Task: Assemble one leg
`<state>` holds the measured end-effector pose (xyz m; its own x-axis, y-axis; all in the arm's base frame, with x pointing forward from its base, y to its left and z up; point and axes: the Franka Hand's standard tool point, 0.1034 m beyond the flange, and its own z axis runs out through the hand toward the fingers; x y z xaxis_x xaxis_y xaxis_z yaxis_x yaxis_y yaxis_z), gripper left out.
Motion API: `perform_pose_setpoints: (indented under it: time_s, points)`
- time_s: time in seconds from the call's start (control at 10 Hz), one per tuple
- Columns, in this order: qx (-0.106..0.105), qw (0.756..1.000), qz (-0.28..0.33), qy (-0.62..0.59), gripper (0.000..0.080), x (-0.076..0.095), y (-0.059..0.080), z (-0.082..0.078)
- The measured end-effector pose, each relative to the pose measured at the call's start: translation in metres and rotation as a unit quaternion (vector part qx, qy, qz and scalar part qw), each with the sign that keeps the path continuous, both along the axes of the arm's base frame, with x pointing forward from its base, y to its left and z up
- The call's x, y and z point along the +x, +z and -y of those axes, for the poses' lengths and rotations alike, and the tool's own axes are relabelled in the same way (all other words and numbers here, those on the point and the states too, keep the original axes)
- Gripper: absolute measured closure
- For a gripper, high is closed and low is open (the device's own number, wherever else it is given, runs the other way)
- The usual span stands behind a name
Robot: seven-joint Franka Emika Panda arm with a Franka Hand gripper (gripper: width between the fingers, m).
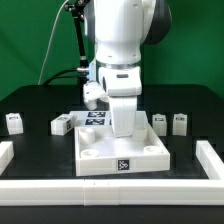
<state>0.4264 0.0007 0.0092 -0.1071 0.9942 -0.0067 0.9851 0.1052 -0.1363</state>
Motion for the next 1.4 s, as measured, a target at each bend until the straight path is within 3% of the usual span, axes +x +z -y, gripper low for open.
perform_pose_setpoints:
  time_s: [0.3,1.0,1.4]
  points:
    - [-0.001,1.0,0.001,-0.008,0.0727,0.001,0.0,-0.003]
    - [0.0,0.998,0.036,-0.058,0.073,0.062,0.0,-0.055]
    - [0.001,0.998,0.027,-0.061,0.0729,0.076,0.0,-0.077]
